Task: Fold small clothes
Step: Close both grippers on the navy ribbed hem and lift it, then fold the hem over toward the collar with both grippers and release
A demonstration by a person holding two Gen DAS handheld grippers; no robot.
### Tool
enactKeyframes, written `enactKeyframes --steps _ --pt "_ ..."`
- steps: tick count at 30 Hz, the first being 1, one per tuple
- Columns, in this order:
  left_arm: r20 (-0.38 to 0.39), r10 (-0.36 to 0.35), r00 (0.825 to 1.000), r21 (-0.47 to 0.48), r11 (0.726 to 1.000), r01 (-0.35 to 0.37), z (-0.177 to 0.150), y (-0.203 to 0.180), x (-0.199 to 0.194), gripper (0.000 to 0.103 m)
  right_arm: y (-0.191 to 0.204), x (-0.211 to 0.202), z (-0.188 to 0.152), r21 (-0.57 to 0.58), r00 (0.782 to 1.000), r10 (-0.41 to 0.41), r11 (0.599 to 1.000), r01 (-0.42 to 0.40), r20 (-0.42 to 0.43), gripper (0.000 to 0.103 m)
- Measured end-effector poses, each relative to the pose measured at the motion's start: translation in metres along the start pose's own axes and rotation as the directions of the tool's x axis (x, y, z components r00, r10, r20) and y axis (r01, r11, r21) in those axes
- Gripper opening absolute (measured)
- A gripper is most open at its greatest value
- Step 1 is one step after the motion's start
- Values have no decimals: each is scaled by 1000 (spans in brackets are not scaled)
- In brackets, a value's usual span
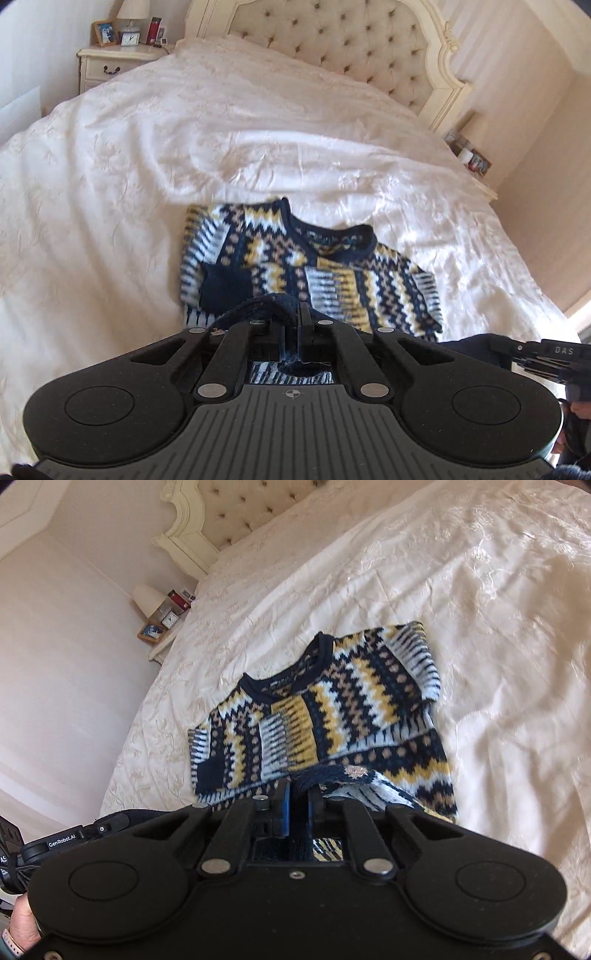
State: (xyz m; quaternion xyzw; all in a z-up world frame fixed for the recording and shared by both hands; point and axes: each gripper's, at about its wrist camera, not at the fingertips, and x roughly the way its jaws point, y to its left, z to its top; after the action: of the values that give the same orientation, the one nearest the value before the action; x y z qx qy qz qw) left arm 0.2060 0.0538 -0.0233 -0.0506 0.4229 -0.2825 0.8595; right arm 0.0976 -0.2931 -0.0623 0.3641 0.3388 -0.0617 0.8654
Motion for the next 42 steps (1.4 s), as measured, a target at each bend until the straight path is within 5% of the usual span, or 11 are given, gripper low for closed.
enactKeyframes --steps 8,18,21,23,29,31,33,36,38,42 --pt "-15 -8 1000 25 1000 8 59 5 69 5 6 66 72 -10 996 -81 997 81 39 15" --pt "-153 64 986 32 998 -60 83 27 165 5 -15 164 116 14 973 -226 974 227 -55 15" --pt "-180 96 979 25 995 -93 87 34 185 10 -21 187 122 13 963 -258 966 260 -84 15" --pt "-181 131 975 15 991 -131 94 39 195 35 -23 199 127 19 957 -272 961 275 -98 18" --pt "-146 192 971 1 981 -193 115 50 200 47 -31 216 139 32 947 -304 950 309 -103 26" --pt "-134 212 968 13 977 -212 119 50 197 47 -31 214 143 28 947 -313 948 316 -68 55" --pt "-119 237 964 24 971 -236 123 49 194 51 -30 209 147 29 946 -323 946 323 -16 71" --pt "-101 263 960 27 965 -262 128 47 188 60 -26 200 154 12 942 -336 942 336 25 71" --pt "-107 274 956 40 962 -271 129 42 184 75 -19 195 154 -23 942 -335 942 336 39 72" --pt "-164 307 937 133 948 -288 113 21 185 87 3 196 141 -161 935 -354 921 354 25 90"
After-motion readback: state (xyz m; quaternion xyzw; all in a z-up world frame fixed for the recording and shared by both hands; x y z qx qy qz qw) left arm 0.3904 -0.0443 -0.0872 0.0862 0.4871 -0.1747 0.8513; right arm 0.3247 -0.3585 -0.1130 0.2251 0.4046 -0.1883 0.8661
